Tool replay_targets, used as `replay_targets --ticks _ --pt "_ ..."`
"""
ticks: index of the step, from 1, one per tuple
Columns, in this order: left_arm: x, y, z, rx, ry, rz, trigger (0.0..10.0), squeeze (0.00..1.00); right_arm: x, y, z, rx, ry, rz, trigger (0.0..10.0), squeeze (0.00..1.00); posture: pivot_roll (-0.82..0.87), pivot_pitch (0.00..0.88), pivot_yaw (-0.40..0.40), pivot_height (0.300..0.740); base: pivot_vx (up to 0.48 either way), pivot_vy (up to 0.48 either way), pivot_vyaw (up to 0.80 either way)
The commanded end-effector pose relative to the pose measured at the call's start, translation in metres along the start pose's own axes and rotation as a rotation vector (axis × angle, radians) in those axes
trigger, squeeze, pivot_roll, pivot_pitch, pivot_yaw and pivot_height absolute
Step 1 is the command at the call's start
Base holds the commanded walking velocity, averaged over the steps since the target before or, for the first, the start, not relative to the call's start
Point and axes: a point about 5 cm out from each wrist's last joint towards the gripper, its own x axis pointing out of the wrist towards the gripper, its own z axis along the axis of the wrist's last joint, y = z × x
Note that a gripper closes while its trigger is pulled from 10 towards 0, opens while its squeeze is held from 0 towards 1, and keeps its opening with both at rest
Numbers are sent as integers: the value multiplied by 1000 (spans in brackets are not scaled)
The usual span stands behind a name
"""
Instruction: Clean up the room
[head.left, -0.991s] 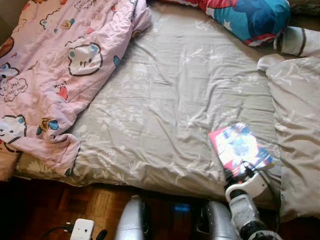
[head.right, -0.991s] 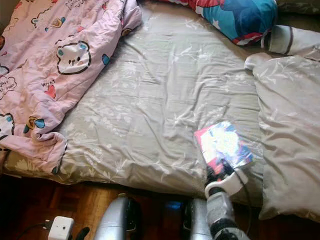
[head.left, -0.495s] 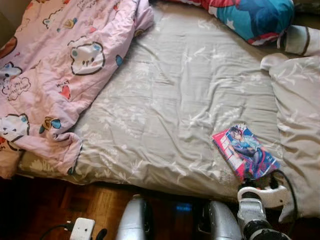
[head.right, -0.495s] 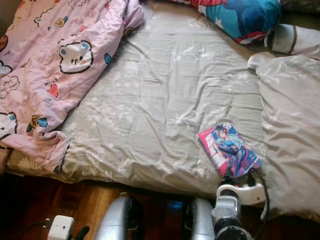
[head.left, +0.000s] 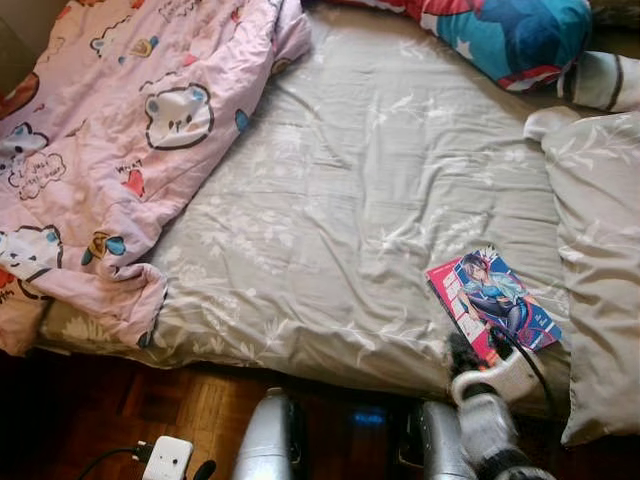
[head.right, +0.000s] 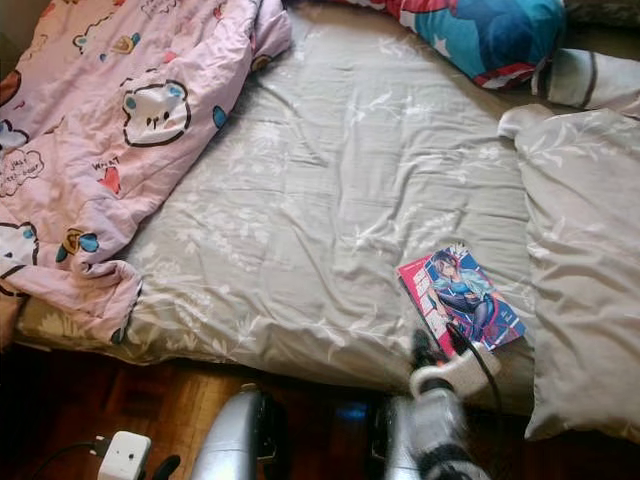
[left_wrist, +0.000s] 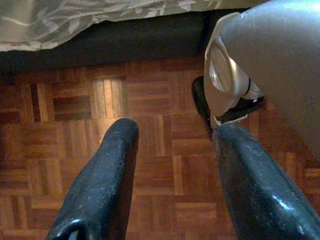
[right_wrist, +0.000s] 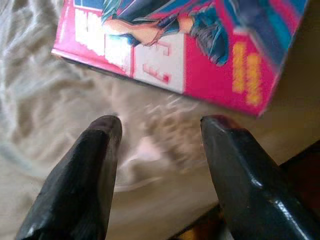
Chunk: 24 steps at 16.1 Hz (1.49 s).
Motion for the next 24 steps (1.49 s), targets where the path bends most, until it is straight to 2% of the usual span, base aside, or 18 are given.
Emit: replay_targets --ticks 1,2,3,5,7,10,12,15,21,24 --pt "-8 -4 -19 -18 78 -3 10000 0 -6 -4 -12 -132 64 22 10000 0 146 363 113 642 0 0 0" --pt "-8 -5 -18 -18 79 -5 10000 0 -5 -3 -12 -228 88 30 10000 0 131 365 112 642 0 0 0" --pt "-7 -5 -18 -20 79 -5 10000 0 -5 -6 -9 -286 78 14 10000 0 131 364 110 642 0 0 0" --pt "-7 -5 -19 -20 84 -3 10000 0 -8 -18 2 -263 0 -35 10000 0 130 364 109 642 0 0 0" --pt "-7 -5 -19 -19 85 -2 10000 0 -12 -28 7 -258 -29 -68 10000 0 130 364 109 642 0 0 0" --pt "-7 -2 -19 -15 85 2 10000 0 -19 -44 10 -235 -65 -129 10000 0 134 346 111 642 0 0 0" --pt "-8 -1 -19 -10 86 -1 10000 0 -25 -51 2 -227 -34 -138 10000 0 132 341 114 642 0 0 0" --pt "-7 -2 -18 -8 82 -5 10000 0 -27 -52 -11 -211 56 -98 10000 0 139 336 118 642 0 0 0" --pt "-11 0 -20 -2 78 -5 10000 0 -17 -47 4 -216 57 -102 10000 0 157 379 132 642 0 0 0" --pt "-16 3 -21 12 65 -7 10000 0 -14 -42 5 -219 73 -88 10000 0 180 411 145 642 0 0 0"
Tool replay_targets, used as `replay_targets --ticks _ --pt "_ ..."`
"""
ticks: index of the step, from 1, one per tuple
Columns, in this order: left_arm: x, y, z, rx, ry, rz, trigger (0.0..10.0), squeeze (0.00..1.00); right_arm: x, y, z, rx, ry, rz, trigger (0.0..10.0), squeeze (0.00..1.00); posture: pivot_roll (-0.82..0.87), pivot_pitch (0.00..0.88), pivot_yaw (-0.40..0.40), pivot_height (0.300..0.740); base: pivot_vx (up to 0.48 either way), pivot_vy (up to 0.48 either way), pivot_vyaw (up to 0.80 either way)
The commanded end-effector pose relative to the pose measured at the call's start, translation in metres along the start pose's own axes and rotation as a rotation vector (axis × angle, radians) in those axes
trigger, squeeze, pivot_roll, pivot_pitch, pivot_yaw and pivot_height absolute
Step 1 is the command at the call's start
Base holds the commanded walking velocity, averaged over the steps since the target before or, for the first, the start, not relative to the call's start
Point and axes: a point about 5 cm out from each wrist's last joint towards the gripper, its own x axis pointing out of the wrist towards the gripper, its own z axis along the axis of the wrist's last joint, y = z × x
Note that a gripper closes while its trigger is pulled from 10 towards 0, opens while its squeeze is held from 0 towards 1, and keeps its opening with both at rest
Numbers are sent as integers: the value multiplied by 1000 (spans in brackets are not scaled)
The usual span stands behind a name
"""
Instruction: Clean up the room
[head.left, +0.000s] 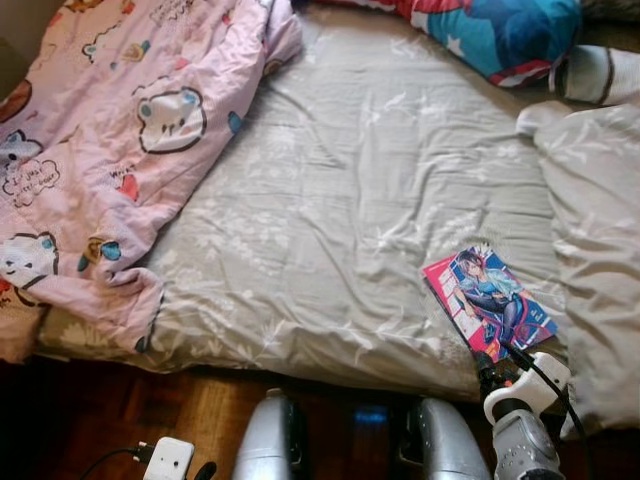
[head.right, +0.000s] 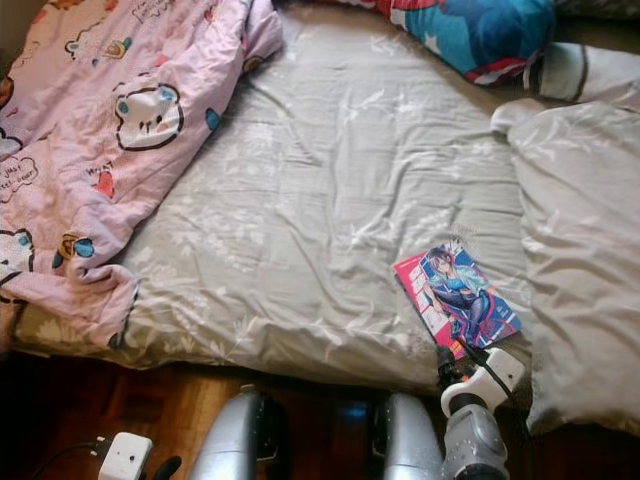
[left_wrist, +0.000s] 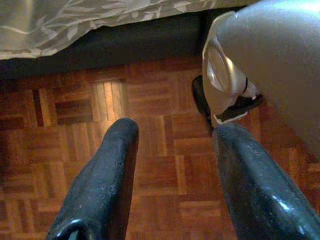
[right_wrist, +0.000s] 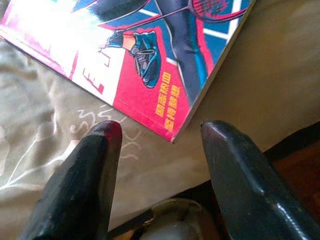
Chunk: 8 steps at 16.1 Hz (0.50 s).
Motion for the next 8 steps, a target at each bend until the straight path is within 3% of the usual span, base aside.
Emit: replay_targets --ticks 1,2,3,5,6,7,8 --pt "-15 6 -19 -1 60 9 10000 0 -6 -4 -16 -1 60 -9 10000 0 188 422 150 642 0 0 0" --pt "-17 7 -19 2 57 10 10000 0 -5 -2 -14 31 44 4 10000 0 193 432 153 642 0 0 0" --pt "-22 8 -21 4 59 10 10000 0 -4 -1 -11 35 26 10 10000 1000 202 447 159 642 0 0 0" --pt "-26 8 -23 7 65 7 10000 0 -2 1 -8 40 17 6 10000 1000 205 460 163 642 0 0 0" --pt "-29 9 -24 9 68 6 10000 0 -2 1 -6 53 7 5 10000 847 209 466 167 642 0 0 0" --pt "-30 9 -25 9 69 6 10000 0 -1 1 -6 51 6 -5 10000 0 211 473 168 642 0 0 0" --pt "-31 9 -25 9 70 5 10000 0 -1 1 -5 55 2 -11 10000 0 211 473 168 642 0 0 0"
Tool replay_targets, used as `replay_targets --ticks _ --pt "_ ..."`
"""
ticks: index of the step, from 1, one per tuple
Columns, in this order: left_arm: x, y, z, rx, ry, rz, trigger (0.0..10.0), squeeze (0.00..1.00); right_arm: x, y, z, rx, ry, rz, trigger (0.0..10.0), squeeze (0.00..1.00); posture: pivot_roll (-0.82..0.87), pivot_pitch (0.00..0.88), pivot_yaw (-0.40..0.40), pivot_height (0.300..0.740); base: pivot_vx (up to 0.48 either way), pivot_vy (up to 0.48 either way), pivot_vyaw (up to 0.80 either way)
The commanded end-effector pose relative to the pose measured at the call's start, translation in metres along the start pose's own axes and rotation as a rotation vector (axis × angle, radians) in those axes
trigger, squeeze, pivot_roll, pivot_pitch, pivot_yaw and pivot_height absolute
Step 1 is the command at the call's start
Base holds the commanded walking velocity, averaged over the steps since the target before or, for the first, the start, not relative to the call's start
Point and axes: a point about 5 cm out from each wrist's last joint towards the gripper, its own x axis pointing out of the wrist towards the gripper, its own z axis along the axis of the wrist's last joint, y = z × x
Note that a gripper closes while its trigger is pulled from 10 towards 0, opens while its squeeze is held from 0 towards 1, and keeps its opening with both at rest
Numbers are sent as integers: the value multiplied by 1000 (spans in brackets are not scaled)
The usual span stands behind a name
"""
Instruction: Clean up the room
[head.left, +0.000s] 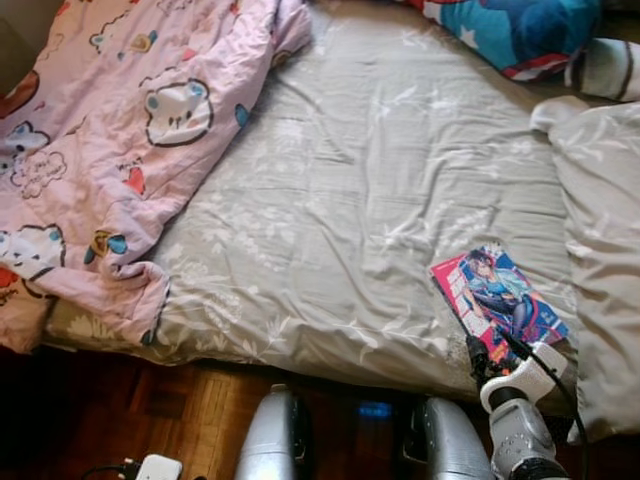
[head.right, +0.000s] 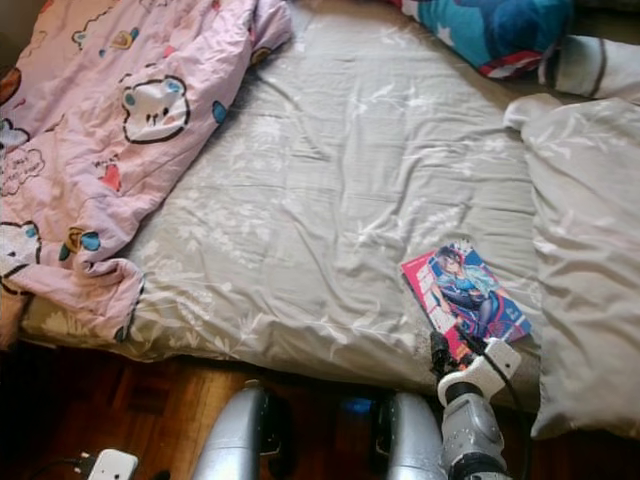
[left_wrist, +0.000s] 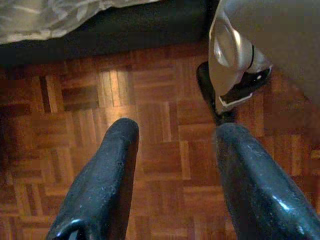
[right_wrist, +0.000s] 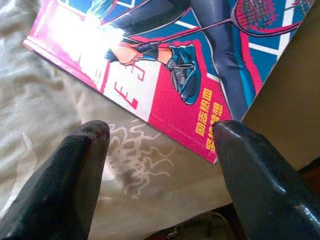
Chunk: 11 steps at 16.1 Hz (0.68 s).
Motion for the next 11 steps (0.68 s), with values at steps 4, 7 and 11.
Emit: replay_targets --ticks 4,7,11 --pt "-18 4 -20 -12 78 7 10000 0 -10 -20 -13 70 28 -122 10000 0 221 486 175 642 0 0 0" --pt "-21 5 -18 -8 75 8 10000 0 -13 -27 -18 75 60 -156 10000 0 234 489 178 642 0 0 0" --pt "-24 7 -15 -5 70 10 10000 0 -14 -25 -23 93 83 -144 10000 0 245 494 183 642 0 0 0"
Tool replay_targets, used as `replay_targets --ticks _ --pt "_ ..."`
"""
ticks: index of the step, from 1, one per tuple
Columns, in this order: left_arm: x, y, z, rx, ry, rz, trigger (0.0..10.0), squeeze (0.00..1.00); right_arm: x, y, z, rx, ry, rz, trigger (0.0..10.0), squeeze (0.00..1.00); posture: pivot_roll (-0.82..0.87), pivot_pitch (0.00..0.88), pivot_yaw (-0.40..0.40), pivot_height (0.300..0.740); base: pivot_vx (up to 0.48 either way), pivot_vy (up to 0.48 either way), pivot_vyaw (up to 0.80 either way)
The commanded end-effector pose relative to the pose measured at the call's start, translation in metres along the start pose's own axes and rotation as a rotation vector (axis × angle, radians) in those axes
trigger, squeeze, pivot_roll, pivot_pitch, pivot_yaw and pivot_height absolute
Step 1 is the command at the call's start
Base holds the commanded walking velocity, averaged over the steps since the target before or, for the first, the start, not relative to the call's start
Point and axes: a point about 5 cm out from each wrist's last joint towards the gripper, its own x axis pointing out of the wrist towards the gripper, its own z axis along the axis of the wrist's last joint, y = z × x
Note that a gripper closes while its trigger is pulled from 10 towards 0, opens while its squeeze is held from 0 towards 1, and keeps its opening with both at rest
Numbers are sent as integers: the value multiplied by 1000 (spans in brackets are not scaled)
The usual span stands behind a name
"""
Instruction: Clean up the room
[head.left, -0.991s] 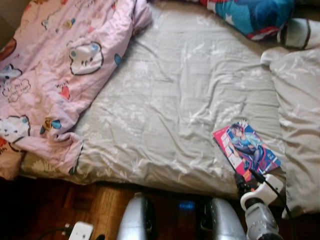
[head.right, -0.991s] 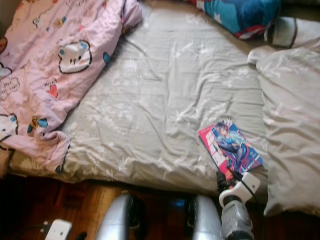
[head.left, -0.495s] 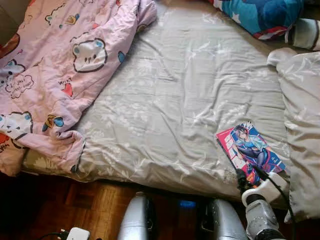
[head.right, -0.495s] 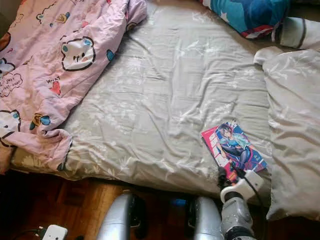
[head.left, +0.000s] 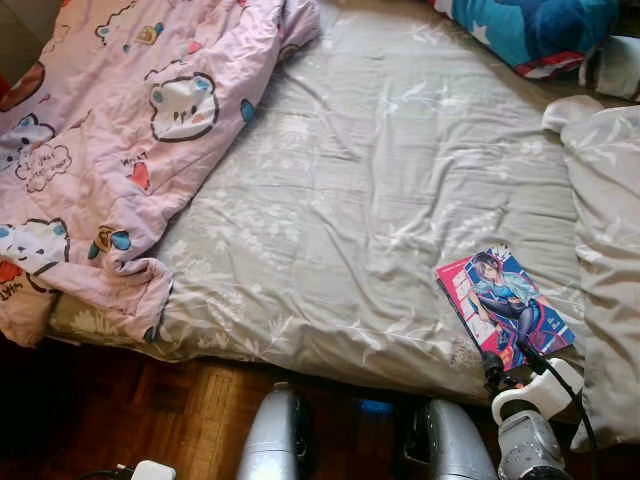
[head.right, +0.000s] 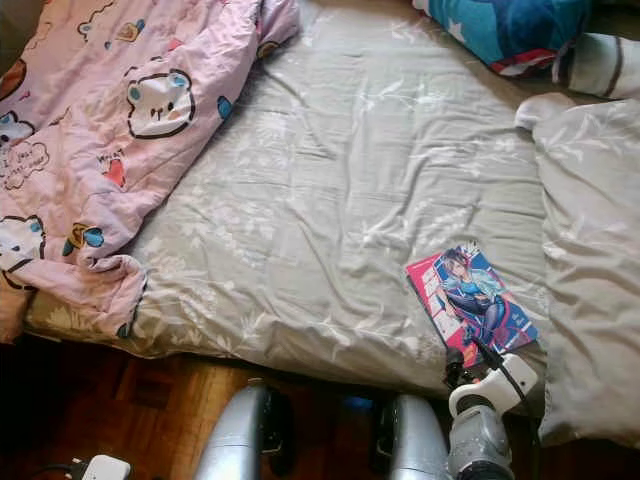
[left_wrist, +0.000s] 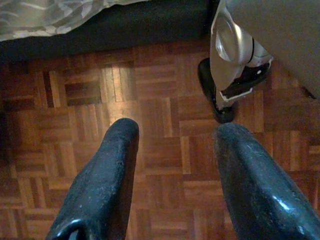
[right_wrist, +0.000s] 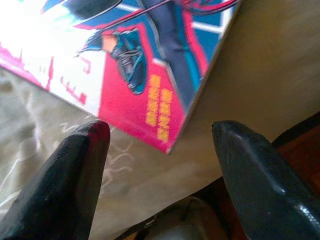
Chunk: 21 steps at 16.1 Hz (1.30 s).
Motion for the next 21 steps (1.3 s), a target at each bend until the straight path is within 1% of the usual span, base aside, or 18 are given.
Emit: replay_targets --ticks 1,3,6,10,12,15,21 --pt "-13 4 -17 -16 71 13 10000 0 -7 -7 -20 23 73 -22 10000 0 245 494 183 642 0 0 0" --pt "-14 5 -16 -16 70 16 10000 0 -7 -2 -25 20 96 7 10000 0 259 498 185 642 0 0 0" --pt "-22 7 -16 -16 68 23 10000 0 -8 2 -30 28 108 28 10000 0 271 512 194 642 0 0 0" --pt "-27 8 -17 -14 74 26 10000 0 -7 6 -29 22 111 50 10000 0 281 519 197 642 0 0 0" --pt "-28 8 -17 -15 76 28 10000 0 -6 11 -29 18 115 73 10000 0 282 519 197 642 0 0 0" --pt "-29 7 -16 -16 78 29 10000 0 -4 32 -32 24 125 189 10000 0 283 517 196 642 0 0 0" --pt "-31 6 -16 -21 86 36 10000 0 -2 47 -31 22 130 251 10000 0 288 516 193 642 0 0 0"
